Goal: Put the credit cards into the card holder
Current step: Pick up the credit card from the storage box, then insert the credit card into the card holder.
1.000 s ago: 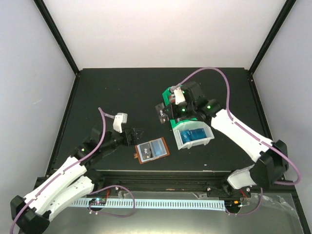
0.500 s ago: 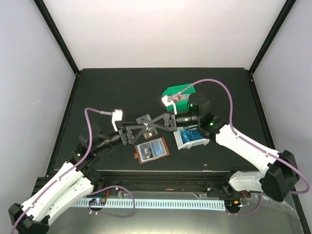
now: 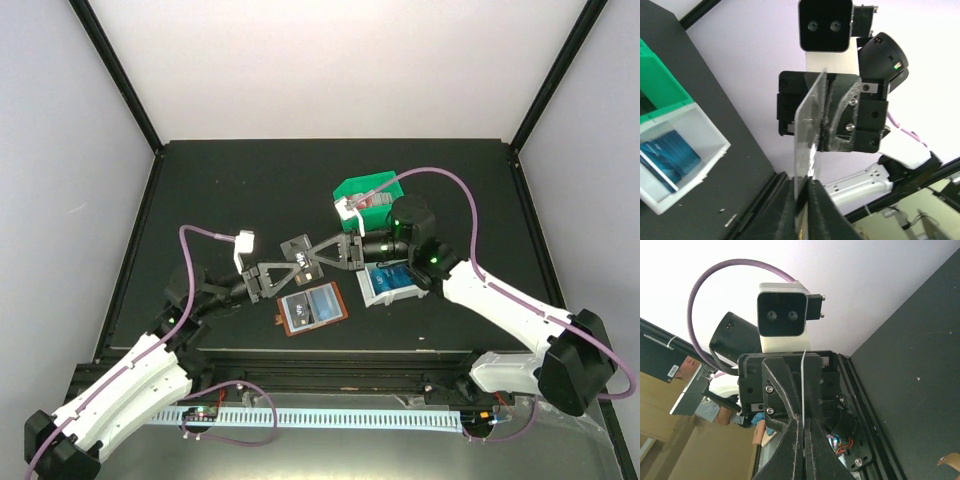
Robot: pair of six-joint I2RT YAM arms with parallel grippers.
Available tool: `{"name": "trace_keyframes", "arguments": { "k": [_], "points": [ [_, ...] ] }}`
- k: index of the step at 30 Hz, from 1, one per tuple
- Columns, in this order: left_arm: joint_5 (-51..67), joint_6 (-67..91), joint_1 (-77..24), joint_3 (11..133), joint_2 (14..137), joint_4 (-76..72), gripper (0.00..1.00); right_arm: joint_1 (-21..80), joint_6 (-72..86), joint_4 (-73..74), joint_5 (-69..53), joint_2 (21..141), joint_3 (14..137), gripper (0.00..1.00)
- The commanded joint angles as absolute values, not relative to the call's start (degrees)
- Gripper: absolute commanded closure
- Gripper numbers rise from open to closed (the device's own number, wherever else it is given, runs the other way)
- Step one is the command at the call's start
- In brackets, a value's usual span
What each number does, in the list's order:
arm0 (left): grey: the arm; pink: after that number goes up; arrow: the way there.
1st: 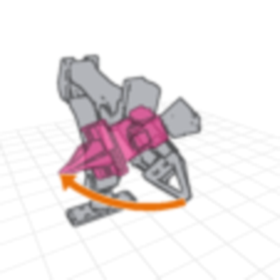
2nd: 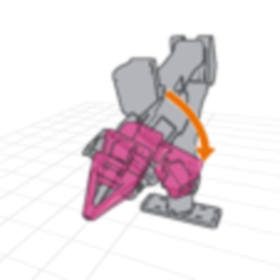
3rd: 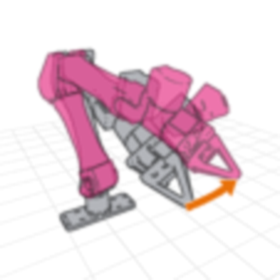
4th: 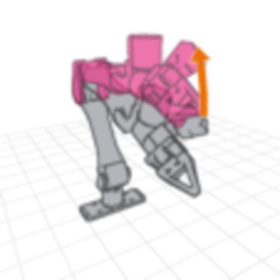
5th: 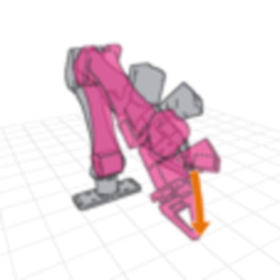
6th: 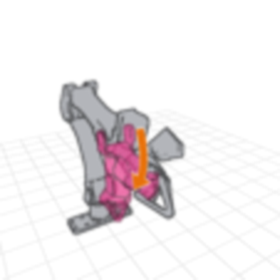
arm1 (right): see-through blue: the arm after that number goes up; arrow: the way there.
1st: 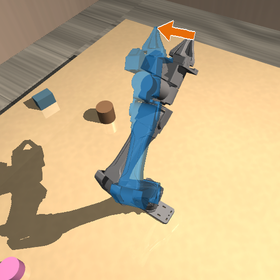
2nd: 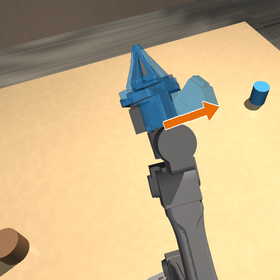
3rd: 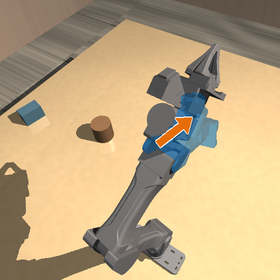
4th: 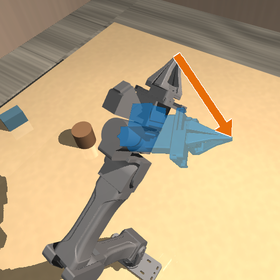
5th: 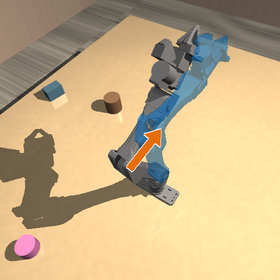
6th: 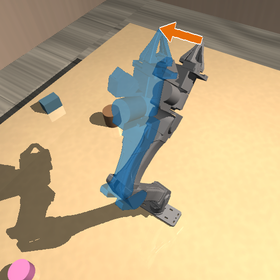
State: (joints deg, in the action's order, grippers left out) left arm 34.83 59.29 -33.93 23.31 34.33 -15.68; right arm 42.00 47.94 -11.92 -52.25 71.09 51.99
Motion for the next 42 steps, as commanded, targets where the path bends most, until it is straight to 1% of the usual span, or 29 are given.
{"name": "trace_keyframes", "arguments": {
  "k": [1, 3, 4, 9, 10, 13, 16, 21, 24, 29, 32, 37, 42],
  "points": [
    [36.52, 61.15, -33.79, 21.84, 33.97, -19.33, 0.97, 42.06, 49.07, -16.66, -51.82, 71.17, 51.88, 0.99],
    [35.75, 60.22, -33.78, 21.87, 33.96, -18.19, 0.98, 41.97, 47.47, -14.39, -51.23, 71.03, 51.96, 0.99],
    [35.09, 59.46, -33.75, 21.96, 33.86, -16.78, 0.99, 42.01, 46.04, -12.16, -50.01, 70.79, 52.21, 0.94],
    [28.59, 54.87, -33.82, 22.39, 32.98, -5.04, 0.98, 42.0, 37.52, 1.32, -40.16, 69.14, 52.97, 0.6],
    [26.63, 54.18, -33.84, 22.53, 32.88, -1.62, 0.98, 42.01, 36.12, 3.65, -37.86, 68.86, 52.86, 0.57],
    [21.56, 52.27, -33.76, 22.65, 33.58, 7.68, 0.98, 41.97, 33.19, 9.03, -31.17, 68.4, 51.62, 0.52],
    [20.69, 52.78, -33.82, 20.51, 35.59, 8.79, 0.98, 42.43, 30.9, 14.45, -24.34, 69.62, 51.17, 0.51],
    [20.94, 57.78, -35.72, 13.87, 40.53, -0.34, 0.98, 47.11, 29.57, 23.4, -8.75, 73.96, 51.85, 0.49],
    [19.13, 59.72, -37.68, 11.89, 44.58, -5.3, 0.99, 49.86, 30.91, 25.63, -2.84, 78.1, 51.5, 0.49],
    [11.67, 66.68, -42.6, 8.88, 49.51, -11.53, 0.98, 54.13, 30.45, 25.25, -0.96, 85.05, 51.61, 0.49],
    [9.97, 68.78, -44.22, 7.18, 51.38, -16.81, 0.98, 55.81, 29.95, 27.29, 1.98, 89.18, 53.66, 0.49],
    [8.74, 69.31, -44.47, 7.81, 53.91, -15.85, 0.98, 56.24, 29.93, 28.72, 4.0, 93.56, 55.17, 0.49],
    [9.47, 70.52, -44.47, 7.45, 55.2, -16.1, 0.99, 56.49, 30.7, 28.25, 3.1, 96.16, 55.46, 0.49]
  ]
}}
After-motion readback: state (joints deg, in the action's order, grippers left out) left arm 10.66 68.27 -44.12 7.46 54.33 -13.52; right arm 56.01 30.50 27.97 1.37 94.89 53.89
